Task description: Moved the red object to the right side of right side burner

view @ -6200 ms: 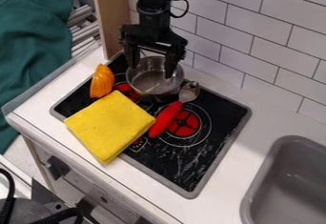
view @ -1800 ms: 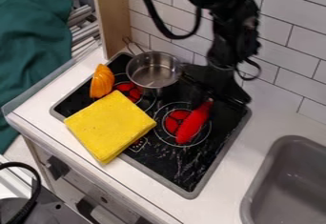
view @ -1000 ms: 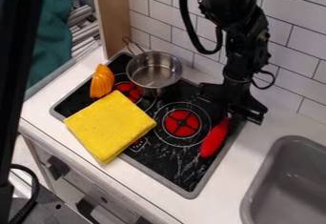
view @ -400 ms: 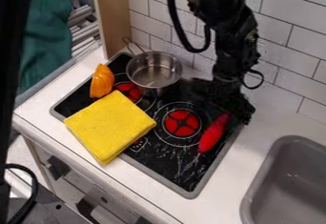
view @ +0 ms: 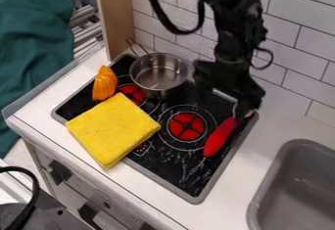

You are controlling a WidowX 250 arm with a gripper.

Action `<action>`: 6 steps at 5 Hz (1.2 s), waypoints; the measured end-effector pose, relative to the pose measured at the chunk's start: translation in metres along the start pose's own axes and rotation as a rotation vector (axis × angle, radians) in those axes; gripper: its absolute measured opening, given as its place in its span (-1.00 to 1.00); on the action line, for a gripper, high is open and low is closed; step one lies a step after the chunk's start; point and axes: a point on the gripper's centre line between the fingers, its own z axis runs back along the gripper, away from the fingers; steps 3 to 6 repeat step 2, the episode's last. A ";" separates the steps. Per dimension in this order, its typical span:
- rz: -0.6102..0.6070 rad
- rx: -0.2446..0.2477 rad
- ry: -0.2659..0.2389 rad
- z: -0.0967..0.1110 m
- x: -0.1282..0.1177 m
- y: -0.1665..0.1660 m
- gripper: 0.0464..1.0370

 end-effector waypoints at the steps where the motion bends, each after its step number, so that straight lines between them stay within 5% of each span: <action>1: 0.026 0.002 0.011 0.007 -0.002 0.004 0.94; 6: 0.042 0.005 0.037 0.007 -0.006 0.005 0.93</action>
